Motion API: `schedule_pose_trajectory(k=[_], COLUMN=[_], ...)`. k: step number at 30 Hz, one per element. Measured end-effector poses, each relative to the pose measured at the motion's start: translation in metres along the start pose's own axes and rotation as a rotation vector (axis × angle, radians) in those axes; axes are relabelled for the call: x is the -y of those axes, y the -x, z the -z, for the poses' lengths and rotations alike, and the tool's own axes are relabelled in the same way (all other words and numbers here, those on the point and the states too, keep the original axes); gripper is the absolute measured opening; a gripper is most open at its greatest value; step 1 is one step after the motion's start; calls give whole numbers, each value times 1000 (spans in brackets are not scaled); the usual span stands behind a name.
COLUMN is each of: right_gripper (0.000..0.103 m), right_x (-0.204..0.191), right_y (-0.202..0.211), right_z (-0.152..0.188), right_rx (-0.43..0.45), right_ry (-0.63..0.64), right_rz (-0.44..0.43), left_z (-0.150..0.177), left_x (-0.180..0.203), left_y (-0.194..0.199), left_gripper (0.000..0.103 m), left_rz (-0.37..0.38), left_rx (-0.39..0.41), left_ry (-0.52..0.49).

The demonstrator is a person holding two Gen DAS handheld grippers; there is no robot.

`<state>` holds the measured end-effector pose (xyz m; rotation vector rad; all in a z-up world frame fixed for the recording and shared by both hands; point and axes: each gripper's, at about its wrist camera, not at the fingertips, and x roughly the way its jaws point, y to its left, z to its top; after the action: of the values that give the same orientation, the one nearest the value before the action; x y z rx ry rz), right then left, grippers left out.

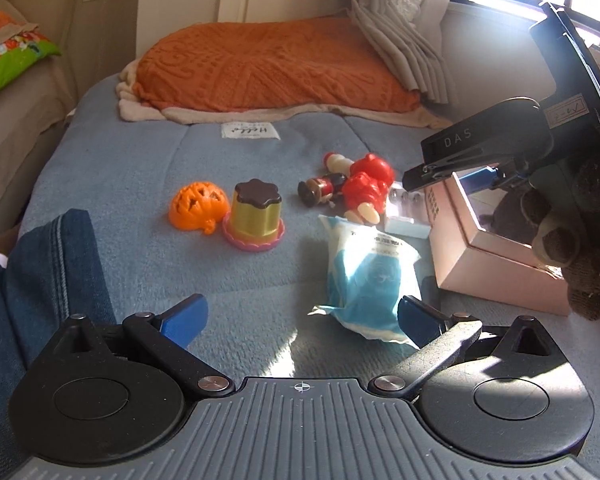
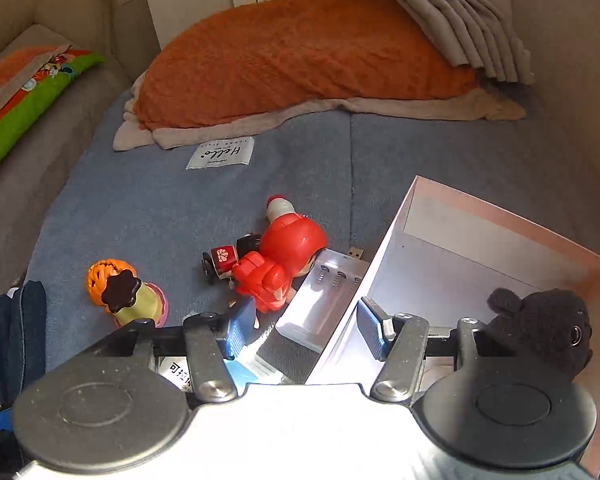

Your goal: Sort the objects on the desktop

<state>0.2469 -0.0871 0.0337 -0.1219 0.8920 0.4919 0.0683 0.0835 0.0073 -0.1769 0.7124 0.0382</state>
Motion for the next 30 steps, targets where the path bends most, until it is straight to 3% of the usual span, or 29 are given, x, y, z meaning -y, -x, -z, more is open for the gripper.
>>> schedule_pose_trajectory(k=[5, 9, 11, 14, 19, 24, 28, 30], right_gripper=[58, 73, 79, 80, 79, 79, 91, 91], right_x=[-1, -6, -2, 15, 46, 66, 62, 48], right_y=[37, 94, 108, 100, 71, 64, 71, 67], right_z=[12, 64, 89, 110, 112, 104, 113, 123], right_rx=[77, 128, 86, -51, -100, -24, -41, -74], right_ry=[66, 205, 231, 172, 105, 83, 30, 49], right_rz=[13, 51, 11, -41, 88, 264, 135, 101], left_z=[0, 3, 4, 6, 14, 19, 21, 21], left_x=[-4, -5, -4, -1, 9, 14, 11, 9], left_y=[-4, -8, -8, -10, -19, -25, -31, -33], left_gripper=[103, 103, 103, 103, 103, 103, 103, 103], left_rz=[4, 6, 6, 19, 28, 28, 24, 22], left_rx=[-20, -48, -48, -69, -135, -172, -214, -226], left_ry=[16, 27, 21, 7, -62, -97, -78, -63])
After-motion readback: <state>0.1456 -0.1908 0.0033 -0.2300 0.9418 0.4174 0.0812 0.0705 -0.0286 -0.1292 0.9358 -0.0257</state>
